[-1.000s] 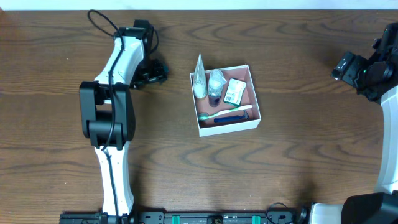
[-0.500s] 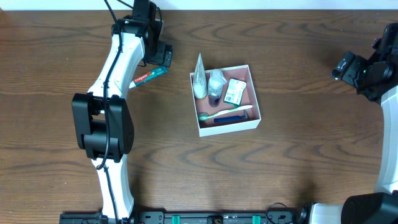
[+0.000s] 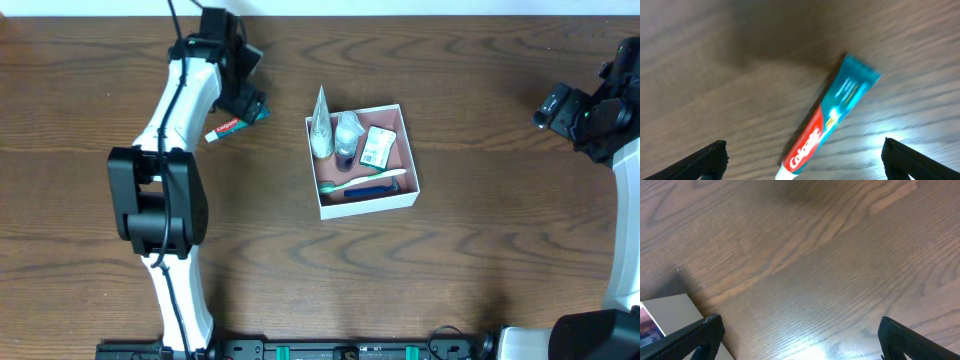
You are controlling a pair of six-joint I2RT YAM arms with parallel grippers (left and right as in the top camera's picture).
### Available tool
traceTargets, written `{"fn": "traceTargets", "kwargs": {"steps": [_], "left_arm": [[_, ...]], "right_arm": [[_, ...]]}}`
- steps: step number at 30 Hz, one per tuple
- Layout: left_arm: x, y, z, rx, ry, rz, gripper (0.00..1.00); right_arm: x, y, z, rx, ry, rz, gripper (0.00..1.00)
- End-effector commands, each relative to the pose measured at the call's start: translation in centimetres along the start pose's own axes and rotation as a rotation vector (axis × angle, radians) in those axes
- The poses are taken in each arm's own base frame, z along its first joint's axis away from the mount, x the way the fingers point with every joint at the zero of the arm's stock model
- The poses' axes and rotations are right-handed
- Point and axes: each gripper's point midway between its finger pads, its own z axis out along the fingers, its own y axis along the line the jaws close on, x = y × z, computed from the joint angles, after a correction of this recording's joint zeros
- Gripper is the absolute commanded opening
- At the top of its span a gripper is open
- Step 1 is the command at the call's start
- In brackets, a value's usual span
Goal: Pack container
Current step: 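Lower the left gripper over the Colgate tube and grasp it, then lift the Colgate tube upright with the left gripper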
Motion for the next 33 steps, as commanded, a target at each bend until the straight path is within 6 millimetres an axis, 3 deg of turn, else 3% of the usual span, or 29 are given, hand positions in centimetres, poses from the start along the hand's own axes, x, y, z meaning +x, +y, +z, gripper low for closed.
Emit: {"fn": "traceTargets", "kwargs": {"steps": [1,7,14,18,22,28,33], "left_arm": [[2.0,0.1,2.0,0.024,0.053,0.009,0.98],[3.2,-0.3,3.5,0.032,0.073,0.007,0.98],[4.4,-2.2,5.6,0.099,0.065,0.005,0.98],[4.9,-2.4,5.9,0.103,0.076,-0.009,0.99],[5.0,-2.7,5.9,0.108,0.089,-0.132,0.98],[6.3,-3.2,5.7,0.115,0.152,-0.289,0.53],[6.7,-3.4,5.6,0.112,0.177,-0.398,0.44]], "right_arm": [[-0.1,-0.3,0.1,0.007,0.000,-0.006,0.99],[-0.1,-0.3,0.1,0.007,0.000,-0.006,0.99],[-0.1,-0.3,0.1,0.007,0.000,-0.006,0.99],[-0.1,-0.3,0.1,0.007,0.000,-0.006,0.99],[-0.1,-0.3,0.1,0.007,0.000,-0.006,0.99],[-0.1,-0.3,0.1,0.007,0.000,-0.006,0.99],[-0.1,-0.3,0.1,0.007,0.000,-0.006,0.99]]}}
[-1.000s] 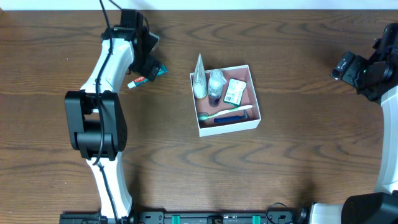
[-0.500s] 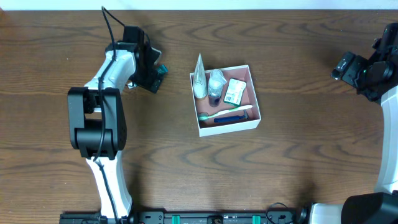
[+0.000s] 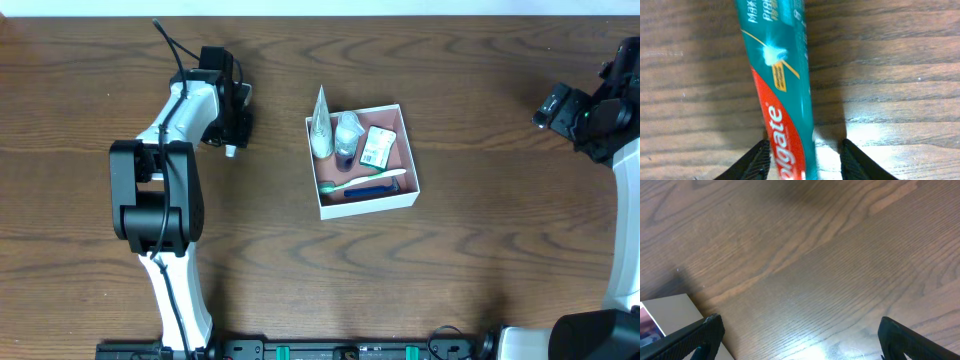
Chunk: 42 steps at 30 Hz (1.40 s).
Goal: Pack container
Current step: 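Lift the Colgate tube upright with the left gripper, then carry the tube over the box and release it inside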
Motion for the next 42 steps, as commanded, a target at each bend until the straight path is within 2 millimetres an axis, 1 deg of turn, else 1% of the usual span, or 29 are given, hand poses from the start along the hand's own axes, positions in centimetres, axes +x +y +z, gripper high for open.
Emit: {"fn": "traceTargets", "kwargs": {"steps": [1,2,3,5,6,7,14,16,19,21,23,28,31,34,36,38,39,40,41,42], "left_arm": [[0.8,-0.1,0.8,0.001,0.034,-0.117,0.44],[0.9,-0.1,0.8,0.000,0.034,-0.123,0.44],[0.9,-0.1,0.8,0.000,0.037,-0.123,0.38],[0.9,-0.1,0.8,0.000,0.037,-0.133,0.22],[0.9,-0.1,0.8,0.001,0.037,-0.140,0.19],[0.9,-0.1,0.8,0.000,0.036,-0.149,0.13],[1.0,-0.3,0.5,0.012,0.038,-0.160,0.11],[0.8,-0.3,0.0,0.012,0.031,-0.159,0.11],[0.1,-0.3,-1.7,0.011,0.011,-0.159,0.11],[-0.5,-0.3,-3.5,0.011,-0.010,-0.158,0.11],[-1.2,-0.2,-5.6,0.010,-0.040,-0.157,0.11],[-2.1,-0.6,-12.5,0.008,-0.160,-0.116,0.11],[-2.0,-1.7,-16.8,0.007,-0.245,-0.065,0.11],[-1.5,-3.9,-21.4,0.011,-0.340,0.017,0.11],[-1.0,-6.0,-24.1,0.018,-0.398,0.094,0.11],[-0.2,-8.2,-26.2,0.028,-0.443,0.175,0.11],[0.3,-9.7,-27.2,0.037,-0.465,0.228,0.11],[1.1,-11.6,-28.3,0.050,-0.486,0.300,0.11],[1.4,-12.5,-28.7,0.056,-0.494,0.331,0.11],[2.1,-14.1,-29.2,0.066,-0.501,0.391,0.11]], "right_arm": [[-0.1,-0.3,0.1,0.007,0.000,-0.006,0.99],[-0.1,-0.3,0.1,0.007,0.000,-0.006,0.99],[-0.1,-0.3,0.1,0.007,0.000,-0.006,0.99],[-0.1,-0.3,0.1,0.007,0.000,-0.006,0.99],[-0.1,-0.3,0.1,0.007,0.000,-0.006,0.99],[-0.1,-0.3,0.1,0.007,0.000,-0.006,0.99],[-0.1,-0.3,0.1,0.007,0.000,-0.006,0.99],[-0.1,-0.3,0.1,0.007,0.000,-0.006,0.99],[-0.1,-0.3,0.1,0.007,0.000,-0.006,0.99],[-0.1,-0.3,0.1,0.007,0.000,-0.006,0.99],[-0.1,-0.3,0.1,0.007,0.000,-0.006,0.99],[-0.1,-0.3,0.1,0.007,0.000,-0.006,0.99],[-0.1,-0.3,0.1,0.007,0.000,-0.006,0.99],[-0.1,-0.3,0.1,0.007,0.000,-0.006,0.99],[-0.1,-0.3,0.1,0.007,0.000,-0.006,0.99],[-0.1,-0.3,0.1,0.007,0.000,-0.006,0.99],[-0.1,-0.3,0.1,0.007,0.000,-0.006,0.99],[-0.1,-0.3,0.1,0.007,0.000,-0.006,0.99],[-0.1,-0.3,0.1,0.007,0.000,-0.006,0.99],[-0.1,-0.3,0.1,0.007,0.000,-0.006,0.99]]}}
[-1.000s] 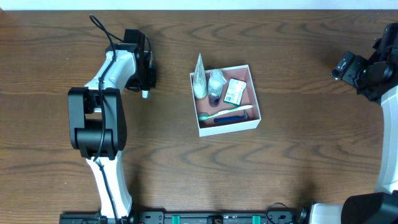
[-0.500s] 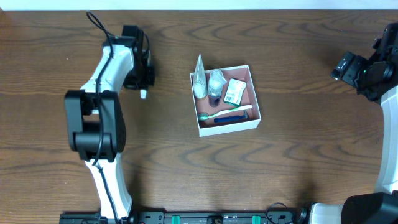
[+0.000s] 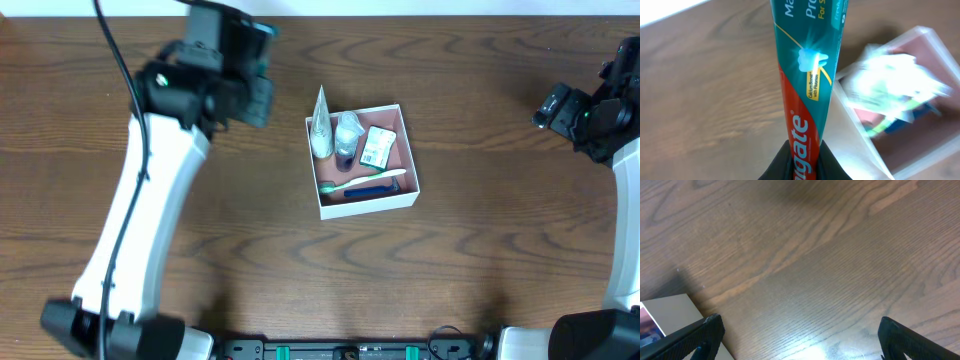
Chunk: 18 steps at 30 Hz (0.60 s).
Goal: Pack container
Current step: 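Carry the tube over the box and release it inside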
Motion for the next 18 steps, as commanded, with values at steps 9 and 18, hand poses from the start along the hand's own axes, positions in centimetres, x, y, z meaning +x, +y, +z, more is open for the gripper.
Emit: {"fn": "traceTargets", "kwargs": {"steps": [9,18], "left_arm": [[1.6,-12.8,0.1,0.086,0.030,0.453,0.12],[5.3,-14.6,5.8,0.107,0.244,0.530,0.13]], "right_arm": [[-0.1,-0.3,0.1,0.007,0.000,-0.006,0.99],[-0.1,-0.3,0.1,0.007,0.000,-0.006,0.99]]}}
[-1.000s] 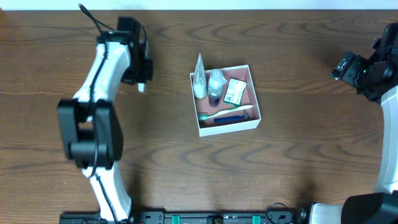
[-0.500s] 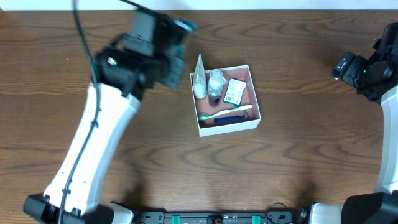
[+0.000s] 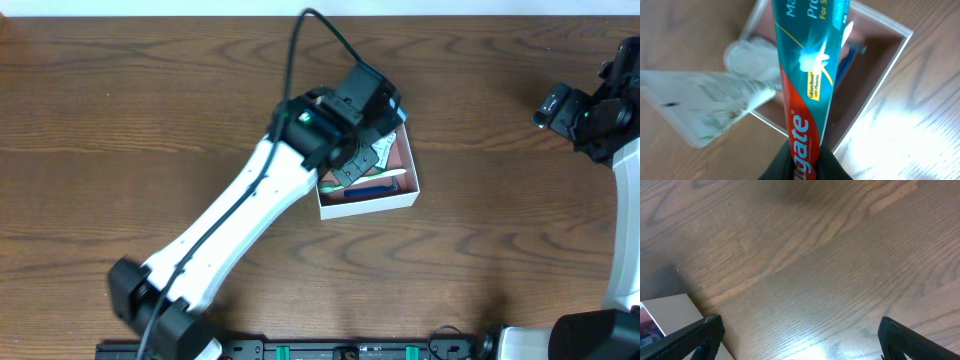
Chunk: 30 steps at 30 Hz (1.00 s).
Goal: Pack container
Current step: 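Carry the tube over the box and release it inside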
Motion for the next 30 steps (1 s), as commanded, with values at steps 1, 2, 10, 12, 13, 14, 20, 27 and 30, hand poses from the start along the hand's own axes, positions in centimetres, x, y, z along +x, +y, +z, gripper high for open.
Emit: {"fn": "traceTargets", "kwargs": {"steps": [1,2,10,12,13,14,20,27,30], "left_arm": [[1.0,0.1,2.2,-0.005,0.079,0.026,0.13],[1.1,0.0,2.7,-0.002,0.091,0.029,0.14],[2.2,-0.4,4.9,0.033,0.172,0.208,0.26],[2.4,-0.4,4.9,0.040,0.180,0.255,0.33],[2.5,-0.4,4.8,0.044,0.184,0.277,0.38],[2.5,-0.5,4.8,0.045,0.184,0.286,0.44],[2.5,-0.4,4.8,0.044,0.184,0.289,0.65],[4.0,1.6,1.9,-0.086,0.228,0.154,0.66],[4.8,1.7,-1.4,-0.105,0.194,0.068,0.65]], "right_arm": [[-0.1,-0.3,0.1,0.006,0.000,-0.006,0.99],[-0.1,-0.3,0.1,0.007,0.000,-0.006,0.99],[-0.1,-0.3,0.1,0.007,0.000,-0.006,0.99],[-0.1,-0.3,0.1,0.007,0.000,-0.006,0.99],[-0.1,-0.3,0.1,0.007,0.000,-0.006,0.99],[-0.1,-0.3,0.1,0.007,0.000,-0.006,0.99],[-0.1,-0.3,0.1,0.007,0.000,-0.006,0.99],[-0.1,-0.3,0.1,0.007,0.000,-0.006,0.99],[-0.1,-0.3,0.1,0.007,0.000,-0.006,0.99]]}}
